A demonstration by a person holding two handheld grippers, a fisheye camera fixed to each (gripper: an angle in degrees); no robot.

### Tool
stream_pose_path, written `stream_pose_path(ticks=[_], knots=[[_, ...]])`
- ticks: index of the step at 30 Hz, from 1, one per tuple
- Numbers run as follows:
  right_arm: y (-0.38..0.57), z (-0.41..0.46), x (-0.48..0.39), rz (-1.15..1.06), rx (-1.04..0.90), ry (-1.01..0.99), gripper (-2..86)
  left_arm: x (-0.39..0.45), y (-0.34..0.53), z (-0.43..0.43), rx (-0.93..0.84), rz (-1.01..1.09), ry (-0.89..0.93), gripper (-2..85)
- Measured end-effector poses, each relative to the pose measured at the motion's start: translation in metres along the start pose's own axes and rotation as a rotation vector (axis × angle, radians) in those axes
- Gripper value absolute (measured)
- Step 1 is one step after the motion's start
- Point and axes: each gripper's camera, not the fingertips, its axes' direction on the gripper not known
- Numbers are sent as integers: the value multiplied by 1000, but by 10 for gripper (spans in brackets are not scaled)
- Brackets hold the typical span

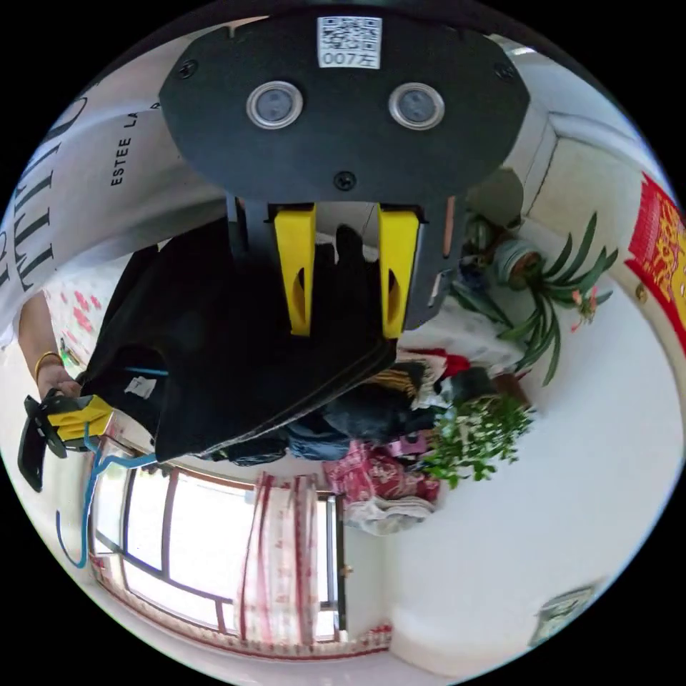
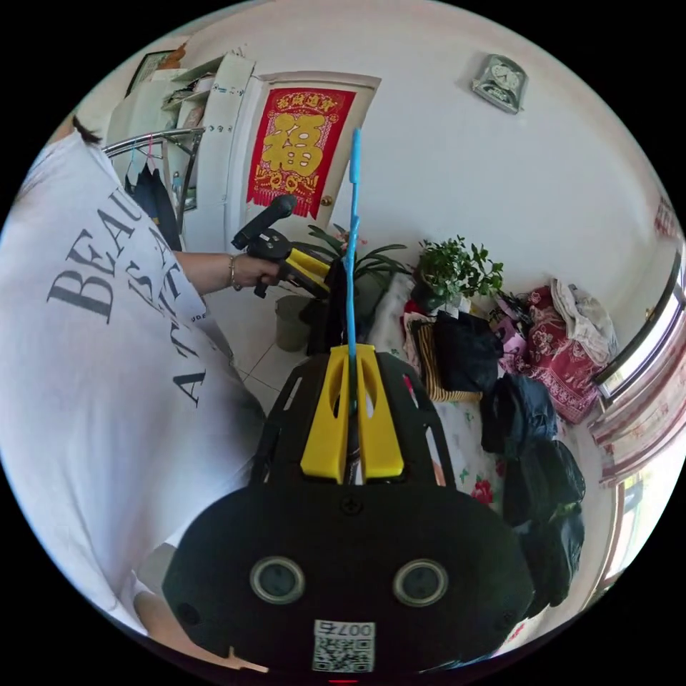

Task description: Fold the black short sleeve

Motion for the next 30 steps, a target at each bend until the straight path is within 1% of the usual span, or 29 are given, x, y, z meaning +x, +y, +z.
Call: stream_pose_path(ticks=[2,4,7,10,12,14,15,18,19,21,23,26,30], knots=[[32,-37,37,55,9,14,-2,29,-34,45,19,65,79,35],[57,-62,64,112,4,40,-2,48,-54,78,27,104,118,8],[98,-101,103,186,9,76,-2,66,-82,132,4,142,239,-4],[136,-132,141,261,-7,116,-2,68,-102,180,-1,72,413,-7],[157,-147,166,331,2,116,-2,67,-110,207,8,42,486,-8],[181,-166,193,407,54,111,-3,61,-117,241,26,6,594,-8],[187,-170,198,412,60,109,-3,57,-119,249,26,-10,607,-9],[211,-195,222,479,96,113,-3,25,-124,291,16,-107,606,-9],[223,-209,232,521,133,113,-3,3,-124,310,12,-170,634,-9],[242,-232,247,588,205,94,-3,-32,-121,341,23,-284,722,-9],[262,-253,264,663,274,75,-3,-70,-112,390,14,-424,835,-9],[284,-275,284,776,349,20,-3,-102,-103,450,-18,-555,916,-9],[305,-299,304,881,394,-21,-3,-129,-97,511,-48,-617,955,-9]])
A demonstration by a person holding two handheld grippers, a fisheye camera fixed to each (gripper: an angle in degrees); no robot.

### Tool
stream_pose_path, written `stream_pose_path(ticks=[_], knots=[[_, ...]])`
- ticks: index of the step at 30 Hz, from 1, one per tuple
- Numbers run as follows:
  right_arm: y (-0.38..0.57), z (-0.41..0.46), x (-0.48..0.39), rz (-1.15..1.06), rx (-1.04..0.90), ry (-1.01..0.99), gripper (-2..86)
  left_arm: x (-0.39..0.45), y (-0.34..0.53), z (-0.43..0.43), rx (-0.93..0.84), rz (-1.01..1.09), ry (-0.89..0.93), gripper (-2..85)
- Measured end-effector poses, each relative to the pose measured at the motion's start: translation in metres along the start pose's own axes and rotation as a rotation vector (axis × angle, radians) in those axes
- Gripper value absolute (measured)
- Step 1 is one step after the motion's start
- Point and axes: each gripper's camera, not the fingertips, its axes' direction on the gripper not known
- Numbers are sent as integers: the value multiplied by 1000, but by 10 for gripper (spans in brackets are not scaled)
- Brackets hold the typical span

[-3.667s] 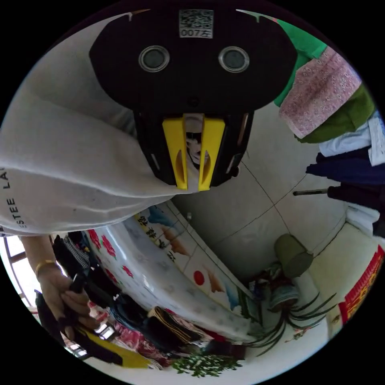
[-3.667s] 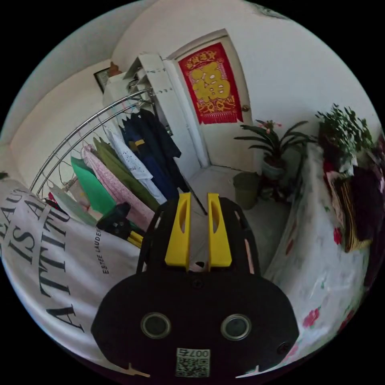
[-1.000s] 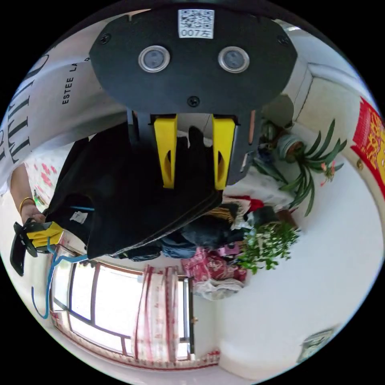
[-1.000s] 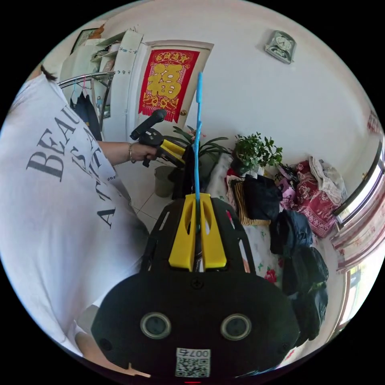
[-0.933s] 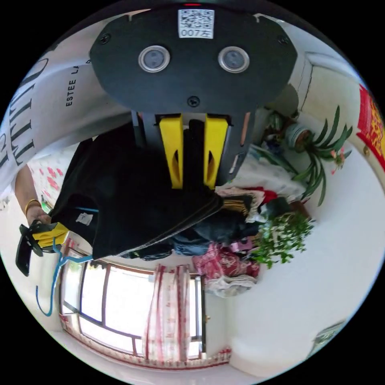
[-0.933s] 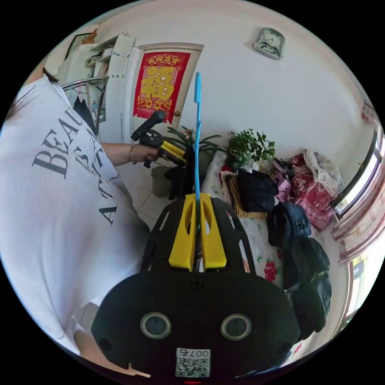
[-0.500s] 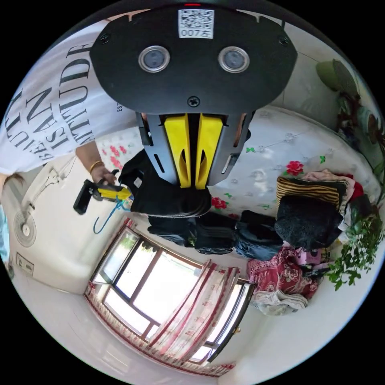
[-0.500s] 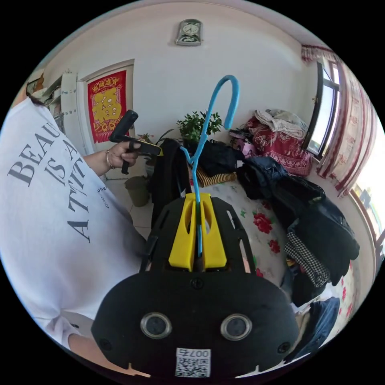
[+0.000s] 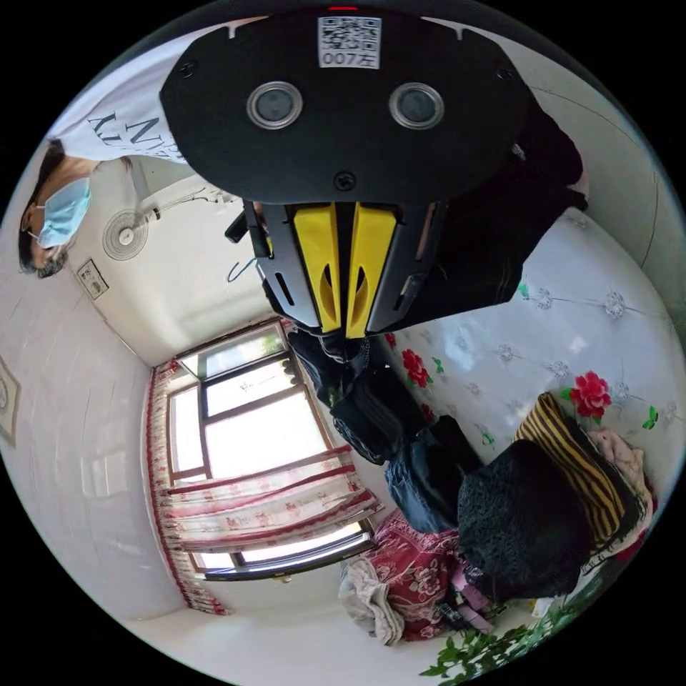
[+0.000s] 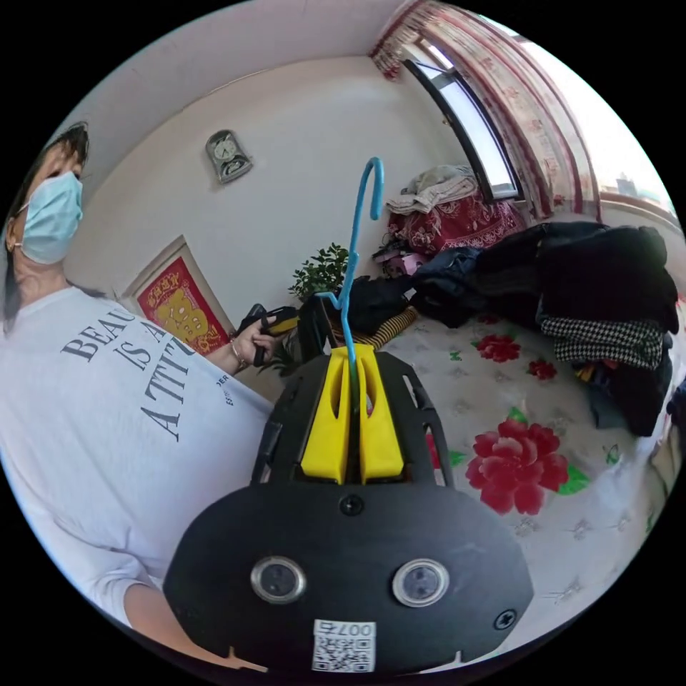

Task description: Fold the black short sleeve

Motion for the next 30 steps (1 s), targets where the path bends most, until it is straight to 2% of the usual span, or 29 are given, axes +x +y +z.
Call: stream_pose_path(ticks=[9,10,14,16,18,20,22,24,27,30], knots=[[-20,-62,12,74,14,30,-2,-117,-50,28,-100,-30,-54,-10],[-21,-69,14,81,11,28,-2,-126,-54,36,-132,13,-89,-9],[-40,-64,-2,-33,-136,90,-2,-105,-50,74,-312,394,-243,-9],[-47,-59,1,-47,-173,118,-2,-117,-51,80,-322,408,-230,-9],[-55,-61,9,-44,-198,88,-1,-142,-59,81,-312,362,-237,-9],[-64,-89,16,-48,-128,65,-1,-187,-78,66,-248,241,-281,-9],[-69,-124,26,-41,-65,40,-1,-233,-94,46,-191,105,-226,-9],[-71,-155,41,7,-4,8,-1,-277,-102,39,-170,-10,-122,-9],[-66,-183,72,111,57,-22,-2,-315,-94,53,-171,-86,-152,-10],[-49,-208,106,241,167,-51,-2,-367,-86,63,-153,-270,-123,-10]])
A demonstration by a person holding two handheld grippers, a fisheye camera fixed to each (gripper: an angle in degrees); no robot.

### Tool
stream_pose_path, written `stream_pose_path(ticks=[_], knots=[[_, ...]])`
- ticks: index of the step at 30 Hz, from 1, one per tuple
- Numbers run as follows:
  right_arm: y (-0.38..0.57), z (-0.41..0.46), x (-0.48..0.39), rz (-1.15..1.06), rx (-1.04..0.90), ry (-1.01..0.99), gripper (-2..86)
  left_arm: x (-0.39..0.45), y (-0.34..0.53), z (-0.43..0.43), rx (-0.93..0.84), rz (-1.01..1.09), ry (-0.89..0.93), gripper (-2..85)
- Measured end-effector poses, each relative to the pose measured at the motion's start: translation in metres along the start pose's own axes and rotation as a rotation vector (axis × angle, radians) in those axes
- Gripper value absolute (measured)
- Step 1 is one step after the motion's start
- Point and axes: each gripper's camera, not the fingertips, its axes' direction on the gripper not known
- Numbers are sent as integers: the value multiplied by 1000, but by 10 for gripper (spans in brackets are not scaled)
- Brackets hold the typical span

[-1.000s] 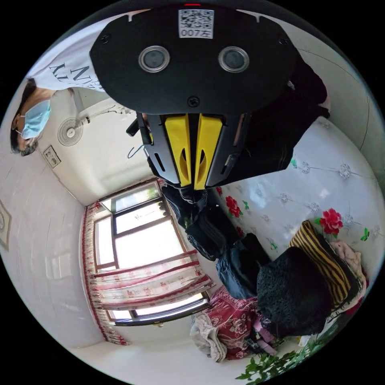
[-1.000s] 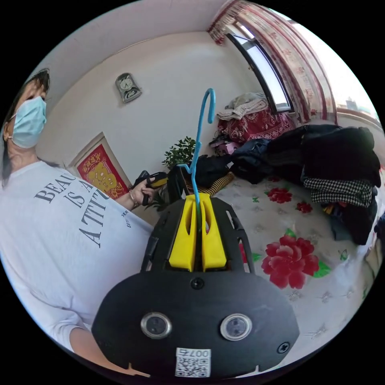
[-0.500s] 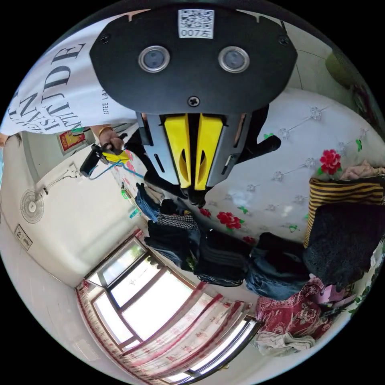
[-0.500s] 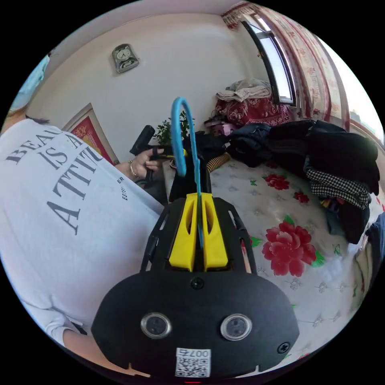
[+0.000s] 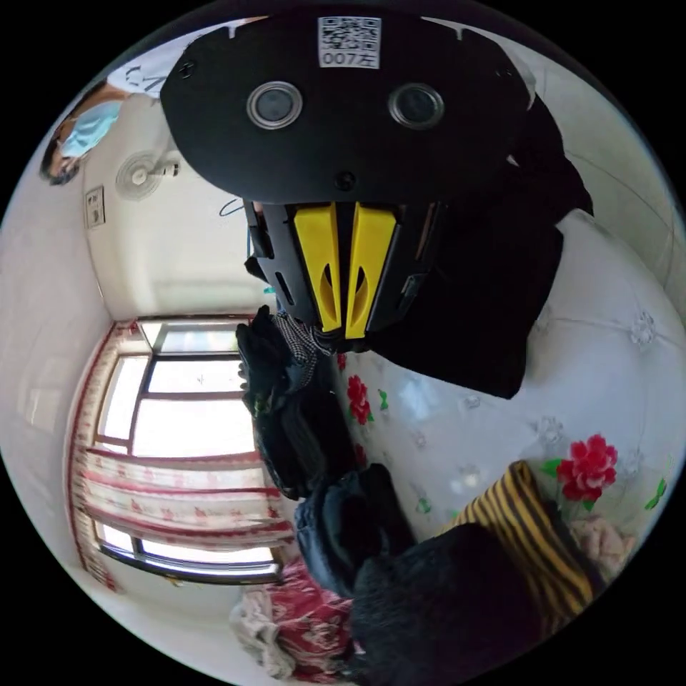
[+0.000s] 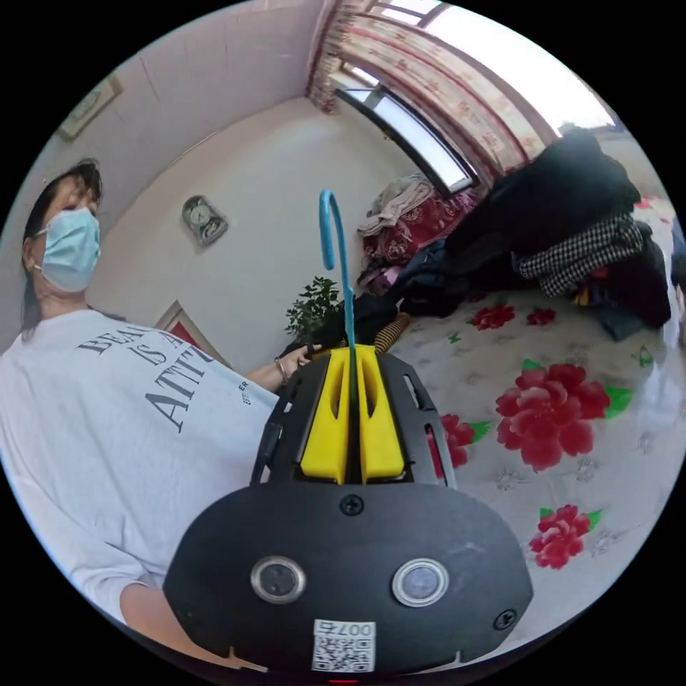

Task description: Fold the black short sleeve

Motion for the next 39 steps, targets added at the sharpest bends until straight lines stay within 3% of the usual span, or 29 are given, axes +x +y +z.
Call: stream_pose_path(ticks=[5,7,11,15,17,20,23,26,27,32,36,39], knots=[[11,-33,45,191,118,-45,-3,-60,-9,21,-21,-65,-151,-9],[24,-65,66,276,343,-77,-2,-74,-2,32,-70,-8,-260,-9],[36,-141,106,447,539,107,-1,-80,18,58,-185,163,-265,-9],[50,-220,132,599,814,258,6,-72,7,60,-160,269,-324,-9],[55,-269,140,648,893,476,19,-75,-1,60,-154,272,-308,-9],[61,-309,153,782,754,831,46,-81,-6,65,-167,293,-338,-9],[80,-320,157,940,625,965,70,-90,-6,67,-185,290,-351,-8],[72,-286,131,847,511,995,79,-96,-3,67,-189,295,-350,-8],[66,-272,126,807,463,976,79,-97,-2,68,-190,299,-350,-8],[14,-85,103,449,-26,493,78,-98,6,75,-206,329,-353,-8],[15,39,102,312,-408,366,57,-93,10,82,-217,349,-347,-7],[28,89,107,305,-622,411,17,-85,11,85,-237,384,-359,-7]])
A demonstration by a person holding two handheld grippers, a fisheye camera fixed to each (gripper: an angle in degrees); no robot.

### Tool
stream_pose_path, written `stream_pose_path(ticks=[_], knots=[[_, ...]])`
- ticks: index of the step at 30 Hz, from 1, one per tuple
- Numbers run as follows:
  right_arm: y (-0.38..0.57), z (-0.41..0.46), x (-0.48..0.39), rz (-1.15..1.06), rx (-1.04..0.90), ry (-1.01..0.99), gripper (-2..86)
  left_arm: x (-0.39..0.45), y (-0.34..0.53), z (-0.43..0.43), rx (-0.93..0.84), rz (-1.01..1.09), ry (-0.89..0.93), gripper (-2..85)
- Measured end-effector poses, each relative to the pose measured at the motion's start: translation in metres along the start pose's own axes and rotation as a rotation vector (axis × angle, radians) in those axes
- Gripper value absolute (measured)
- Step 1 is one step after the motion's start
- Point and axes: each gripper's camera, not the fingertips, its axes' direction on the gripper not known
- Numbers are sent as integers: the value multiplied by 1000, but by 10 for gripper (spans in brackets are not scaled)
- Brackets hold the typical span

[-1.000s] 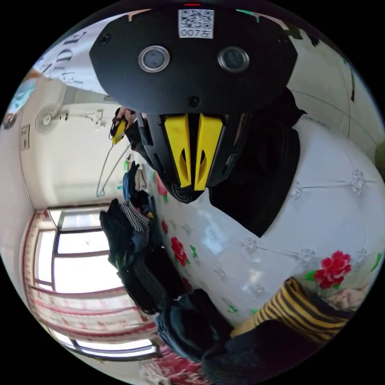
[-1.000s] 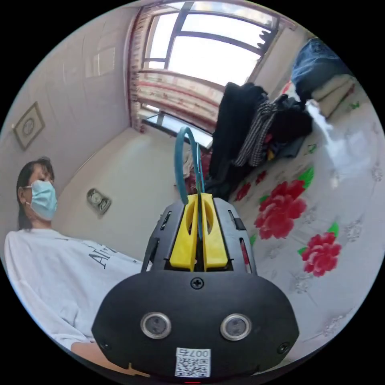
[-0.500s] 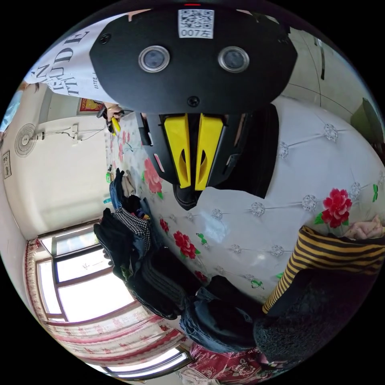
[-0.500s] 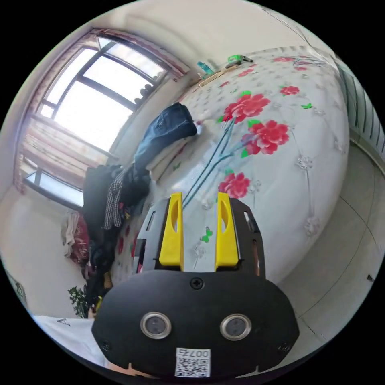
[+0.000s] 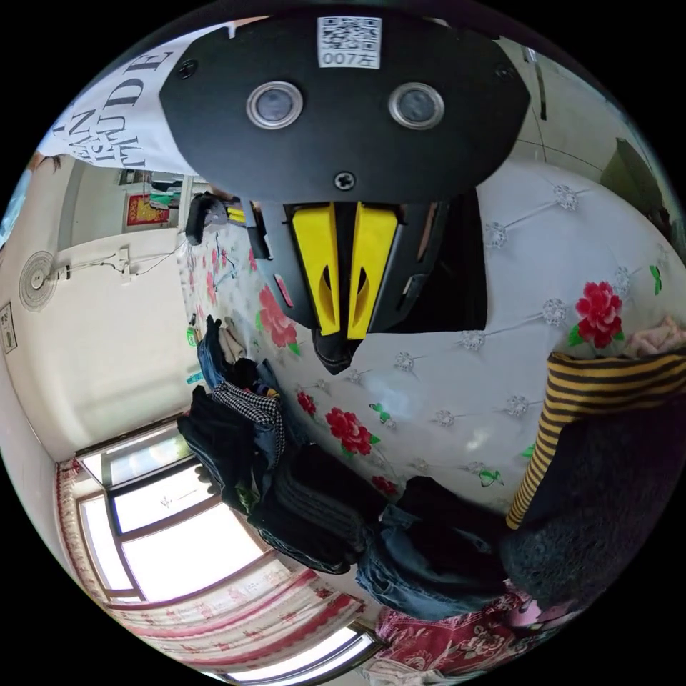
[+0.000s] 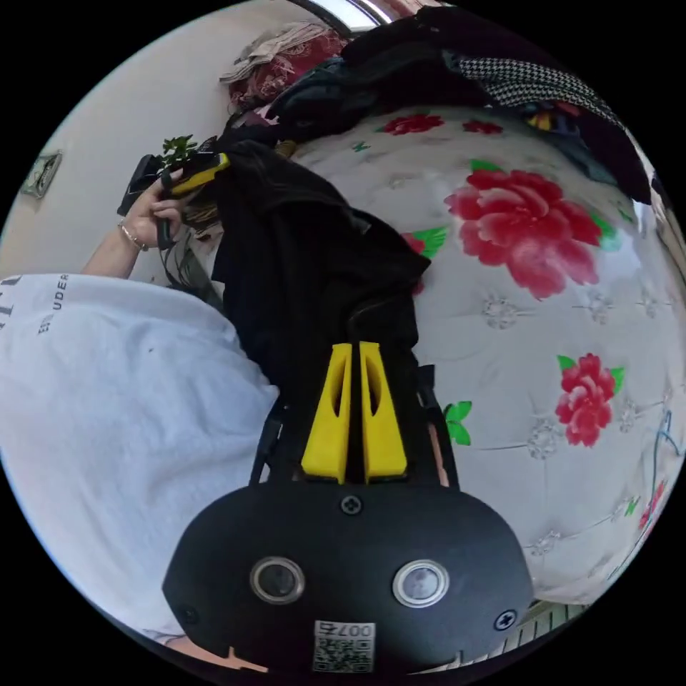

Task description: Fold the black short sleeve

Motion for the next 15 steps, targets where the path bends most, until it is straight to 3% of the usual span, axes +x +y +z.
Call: stream_pose_path(ticks=[6,10,15], knots=[[-3,-105,-8,43,291,263,1,20,-22,-7,-48,110,-18,-6],[-39,-171,-19,7,445,462,4,55,-73,-5,38,215,67,7],[-85,-194,17,242,549,504,21,80,-134,21,91,212,-39,58]])
